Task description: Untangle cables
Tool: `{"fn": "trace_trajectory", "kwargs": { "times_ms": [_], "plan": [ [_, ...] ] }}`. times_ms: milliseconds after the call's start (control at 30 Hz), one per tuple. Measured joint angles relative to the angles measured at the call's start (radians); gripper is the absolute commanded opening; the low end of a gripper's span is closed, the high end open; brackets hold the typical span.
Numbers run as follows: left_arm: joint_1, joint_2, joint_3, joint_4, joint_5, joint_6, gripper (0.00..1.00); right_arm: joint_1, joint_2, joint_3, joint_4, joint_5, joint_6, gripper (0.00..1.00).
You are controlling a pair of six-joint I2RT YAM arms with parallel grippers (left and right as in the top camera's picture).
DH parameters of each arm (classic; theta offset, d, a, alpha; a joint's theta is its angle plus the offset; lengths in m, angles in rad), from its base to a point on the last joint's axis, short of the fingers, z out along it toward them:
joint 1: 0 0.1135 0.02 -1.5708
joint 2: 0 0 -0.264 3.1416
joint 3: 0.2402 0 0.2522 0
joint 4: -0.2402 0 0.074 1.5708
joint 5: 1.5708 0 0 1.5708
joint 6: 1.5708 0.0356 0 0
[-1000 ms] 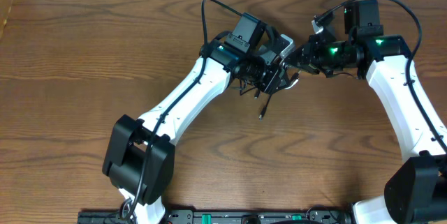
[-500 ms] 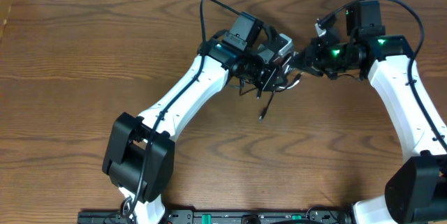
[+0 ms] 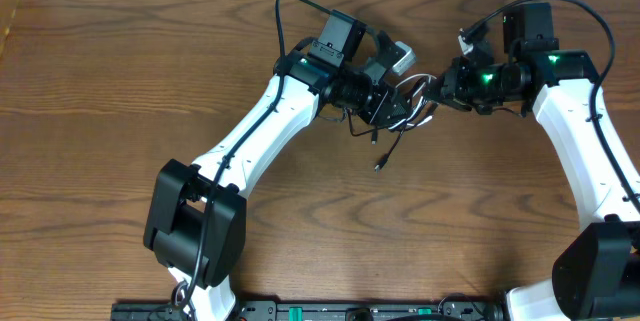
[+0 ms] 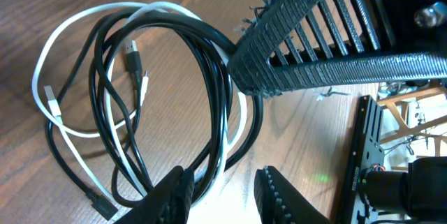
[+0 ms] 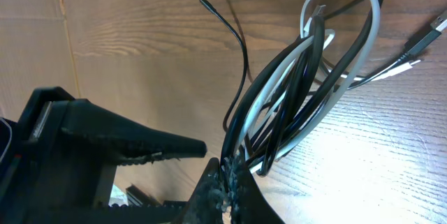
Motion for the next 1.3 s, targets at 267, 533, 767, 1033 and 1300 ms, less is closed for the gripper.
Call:
{"fn": "trace_trajectory", "kwargs": {
  "times_ms": [267,533,767,1033,1300],
  "plan": [
    [0.0,0.051,0.0,0.04,-0.005,-0.01,0.38,0.0,0.0,0.0,-0.004,-0.001,-0.013,0.01],
    [0.0,0.068,0.0,0.117,0.003,-0.055,0.38,0.0,0.0,0.0,-0.004,-0.001,-0.014,0.01],
    [-0.006,0.132,0.0,0.157,0.051,-0.103,0.38,0.0,0.0,0.0,-0.005,0.0,-0.014,0.01],
    [-0.033,0.163,0.0,0.173,0.097,-0.118,0.38,0.0,0.0,0.0,-0.004,-0.001,-0.014,0.01],
    [-0.066,0.164,0.0,0.111,0.101,-0.124,0.38,0.0,0.0,0.0,-0.009,0.013,-0.014,0.01]
  ]
}}
